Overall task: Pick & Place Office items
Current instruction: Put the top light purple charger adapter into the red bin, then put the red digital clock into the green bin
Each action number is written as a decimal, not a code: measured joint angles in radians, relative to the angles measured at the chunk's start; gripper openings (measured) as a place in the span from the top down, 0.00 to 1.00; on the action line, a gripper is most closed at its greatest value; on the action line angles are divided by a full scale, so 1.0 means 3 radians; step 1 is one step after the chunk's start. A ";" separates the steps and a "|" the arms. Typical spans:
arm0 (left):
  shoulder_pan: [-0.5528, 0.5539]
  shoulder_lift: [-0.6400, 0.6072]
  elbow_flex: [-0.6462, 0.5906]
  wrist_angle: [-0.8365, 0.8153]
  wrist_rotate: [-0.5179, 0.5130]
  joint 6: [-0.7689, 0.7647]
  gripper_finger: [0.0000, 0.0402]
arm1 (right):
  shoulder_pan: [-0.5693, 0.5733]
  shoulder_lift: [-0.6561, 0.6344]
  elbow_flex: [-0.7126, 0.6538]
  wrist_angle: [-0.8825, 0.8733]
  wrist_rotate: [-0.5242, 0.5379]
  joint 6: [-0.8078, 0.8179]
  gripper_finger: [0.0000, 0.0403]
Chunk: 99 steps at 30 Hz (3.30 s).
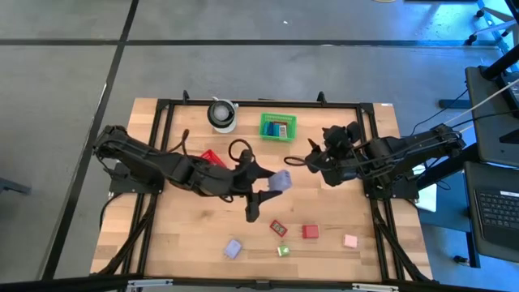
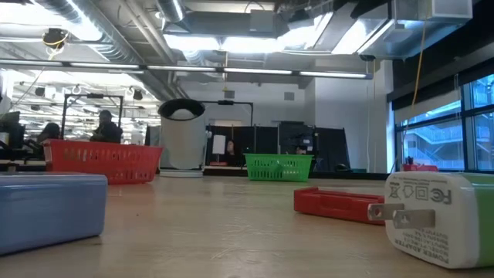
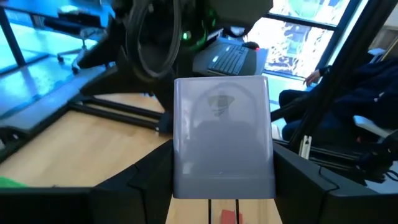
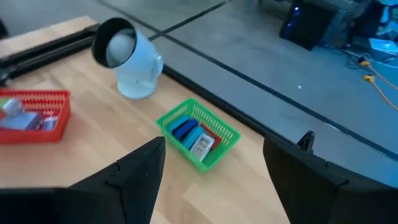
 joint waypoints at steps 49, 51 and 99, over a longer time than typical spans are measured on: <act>0.1328 -0.0401 -0.2144 -0.2739 0.0816 -0.0695 0.41 | -0.0852 0.0905 0.0000 0.0159 -0.1336 -0.0052 0.32; 0.1328 -0.0401 -0.2144 -0.2746 0.0819 -0.0698 0.39 | -0.0836 0.0930 0.0000 0.0159 -0.1712 -0.0096 0.32; 0.1155 -0.0400 -0.0688 -0.3627 0.1169 -0.1545 0.38 | 0.0275 0.1918 0.0000 0.1631 -0.2859 -0.0805 0.32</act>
